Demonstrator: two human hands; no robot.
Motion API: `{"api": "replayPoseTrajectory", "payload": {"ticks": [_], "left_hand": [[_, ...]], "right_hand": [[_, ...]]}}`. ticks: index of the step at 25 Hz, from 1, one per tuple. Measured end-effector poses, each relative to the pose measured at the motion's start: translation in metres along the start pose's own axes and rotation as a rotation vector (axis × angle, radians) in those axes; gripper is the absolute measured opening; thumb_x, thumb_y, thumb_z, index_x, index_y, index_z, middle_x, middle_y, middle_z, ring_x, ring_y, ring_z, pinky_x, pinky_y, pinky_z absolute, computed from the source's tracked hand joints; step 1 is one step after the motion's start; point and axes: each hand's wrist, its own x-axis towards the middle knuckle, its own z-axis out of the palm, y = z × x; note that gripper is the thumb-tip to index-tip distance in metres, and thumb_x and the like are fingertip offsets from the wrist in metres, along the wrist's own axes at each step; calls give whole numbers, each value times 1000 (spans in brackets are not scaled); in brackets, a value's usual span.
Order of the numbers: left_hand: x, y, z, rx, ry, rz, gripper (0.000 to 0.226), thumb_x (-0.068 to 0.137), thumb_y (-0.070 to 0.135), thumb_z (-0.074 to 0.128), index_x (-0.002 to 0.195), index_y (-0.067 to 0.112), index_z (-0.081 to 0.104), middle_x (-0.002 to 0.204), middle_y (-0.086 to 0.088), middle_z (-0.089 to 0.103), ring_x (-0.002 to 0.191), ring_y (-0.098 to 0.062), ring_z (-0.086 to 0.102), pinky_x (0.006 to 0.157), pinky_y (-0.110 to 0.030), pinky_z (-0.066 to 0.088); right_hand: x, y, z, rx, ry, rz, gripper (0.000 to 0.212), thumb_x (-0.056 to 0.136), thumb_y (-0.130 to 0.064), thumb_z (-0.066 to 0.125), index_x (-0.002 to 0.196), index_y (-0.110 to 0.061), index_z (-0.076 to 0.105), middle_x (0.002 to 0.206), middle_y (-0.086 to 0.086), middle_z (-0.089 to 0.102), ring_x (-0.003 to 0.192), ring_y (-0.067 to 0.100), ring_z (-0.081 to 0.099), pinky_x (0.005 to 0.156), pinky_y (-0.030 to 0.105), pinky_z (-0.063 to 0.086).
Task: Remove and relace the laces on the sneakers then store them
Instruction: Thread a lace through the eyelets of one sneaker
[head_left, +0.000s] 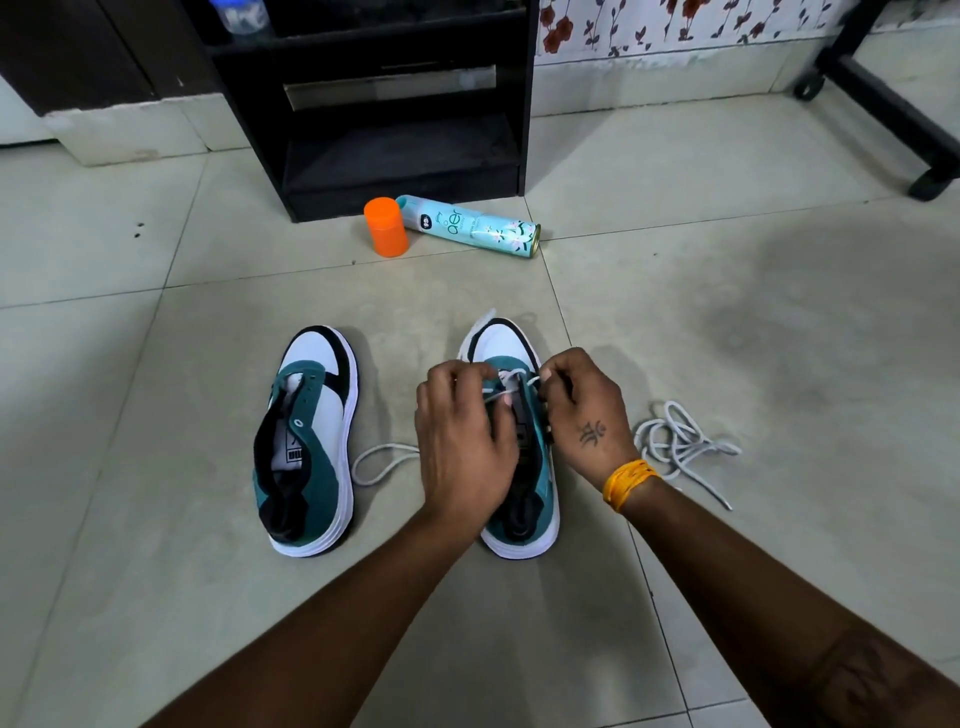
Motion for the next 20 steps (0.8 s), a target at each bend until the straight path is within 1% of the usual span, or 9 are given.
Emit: {"api": "replayPoseTrajectory", "payload": {"ticks": [2, 4, 7, 9, 11, 13, 14, 16, 20], "left_hand": [[-12, -3, -6, 47, 45, 60, 24, 92, 28, 62, 107, 10, 57, 109, -7, 52, 102, -30, 52, 87, -45, 46], [-17, -9, -9, 45, 20, 83, 30, 88, 36, 65, 102, 11, 55, 103, -4, 53, 97, -26, 53, 82, -41, 48], [-16, -16, -11, -5, -25, 71, 26, 89, 37, 67, 97, 14, 55, 96, 2, 56, 85, -20, 57, 70, -40, 52], [-18, -17, -11, -58, -11, 75, 20, 94, 32, 64, 96, 14, 56, 95, 3, 56, 81, -18, 57, 67, -40, 51], [-19, -18, -10, -98, 6, 60, 18, 99, 29, 58, 97, 12, 57, 96, 2, 55, 81, -18, 57, 68, -38, 49], [-20, -21, -10, -89, 7, 65, 17, 102, 28, 54, 100, 11, 56, 98, 1, 56, 83, -20, 58, 71, -39, 48], [-21, -22, -9, -75, 5, 71, 18, 102, 28, 53, 101, 10, 56, 98, 0, 56, 85, -21, 58, 72, -39, 48], [-22, -23, -9, -60, 5, 74, 18, 103, 27, 51, 103, 10, 55, 99, -2, 57, 87, -24, 58, 73, -41, 49], [-23, -19, -8, -58, 15, 39, 18, 104, 27, 48, 103, 11, 55, 98, -2, 58, 87, -23, 57, 73, -39, 47]], "right_hand": [[-1, 4, -2, 104, 21, 102, 11, 100, -25, 47, 91, -26, 54, 77, 2, 68, 66, 26, 68, 61, 47, 59], [0, 11, -4, 131, 58, 236, 14, 101, -22, 45, 90, -25, 52, 76, 7, 70, 63, 30, 70, 57, 49, 60], [3, 23, -7, -24, 114, 309, 13, 97, -30, 43, 90, -25, 53, 76, 9, 69, 68, 39, 68, 64, 51, 59], [1, 21, -11, -186, 161, 200, 12, 100, -23, 46, 100, -17, 56, 75, 9, 67, 73, 40, 65, 64, 41, 50], [-4, 13, -14, -326, 176, -11, 17, 102, -22, 47, 115, -15, 54, 71, 9, 65, 68, 39, 61, 57, 39, 40], [-8, -2, -15, -459, 19, -197, 26, 104, -28, 45, 128, -22, 50, 74, 9, 68, 69, 39, 62, 57, 41, 44], [-9, -6, -14, -502, -84, -248, 26, 104, -30, 44, 129, -24, 49, 78, 9, 69, 72, 40, 63, 59, 41, 47], [-7, -9, -11, -551, -174, -272, 22, 105, -32, 42, 124, -24, 49, 83, 9, 71, 76, 40, 65, 61, 42, 49], [-1, -3, -11, -682, -129, -181, 13, 102, -26, 44, 107, -15, 45, 83, 12, 69, 74, 43, 65, 59, 40, 46]]}}
